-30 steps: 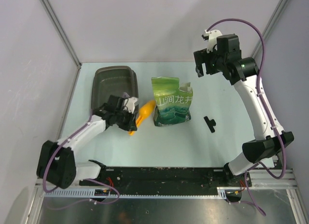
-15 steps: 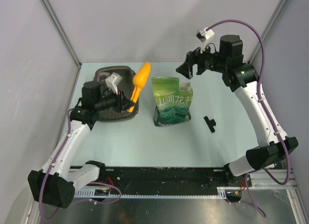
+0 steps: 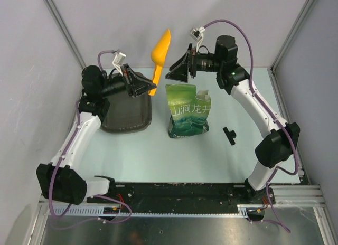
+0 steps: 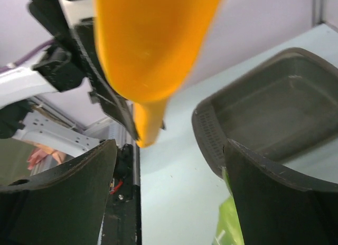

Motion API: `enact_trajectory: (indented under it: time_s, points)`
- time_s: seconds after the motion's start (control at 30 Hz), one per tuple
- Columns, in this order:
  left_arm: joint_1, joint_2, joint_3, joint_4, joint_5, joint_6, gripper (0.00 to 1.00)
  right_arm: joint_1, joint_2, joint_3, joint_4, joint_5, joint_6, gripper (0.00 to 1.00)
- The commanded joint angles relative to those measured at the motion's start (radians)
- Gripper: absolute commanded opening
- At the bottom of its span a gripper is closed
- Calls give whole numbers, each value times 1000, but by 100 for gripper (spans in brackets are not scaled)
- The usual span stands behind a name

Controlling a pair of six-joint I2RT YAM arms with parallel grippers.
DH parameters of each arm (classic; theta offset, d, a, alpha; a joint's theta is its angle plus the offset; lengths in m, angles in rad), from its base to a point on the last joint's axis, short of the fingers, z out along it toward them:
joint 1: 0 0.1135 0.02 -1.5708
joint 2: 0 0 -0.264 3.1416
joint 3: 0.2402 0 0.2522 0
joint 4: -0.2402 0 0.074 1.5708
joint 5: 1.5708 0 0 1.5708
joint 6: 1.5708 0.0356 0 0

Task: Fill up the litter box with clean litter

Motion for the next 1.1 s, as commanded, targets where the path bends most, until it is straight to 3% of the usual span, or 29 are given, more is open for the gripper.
enact_trajectory:
  time_s: [0.0,0.5,0.8,0.9,0.93,1.0,1.03,1.07]
  points:
    - [2,32,73,168,95,-122,0,48,-11,13,235,-54,114,86]
    - [-9,58,84,234,93,-180,0,110,84,82,310,-18,143,69]
    - [-9,49,52,240,96,-180,0,125,101,108,335,-12,146,41]
    - [-9,49,38,242,89,-181,0,125,95,104,338,-31,138,24]
    - [-9,49,35,245,86,-181,1,125,95,104,335,-37,131,9]
    - [-7,49,25,245,54,-183,26,120,89,104,310,-37,91,1]
    - [-4,49,24,243,46,-177,48,119,83,108,283,-31,60,0]
    - [5,44,24,242,46,-151,55,117,77,114,179,-6,-65,0]
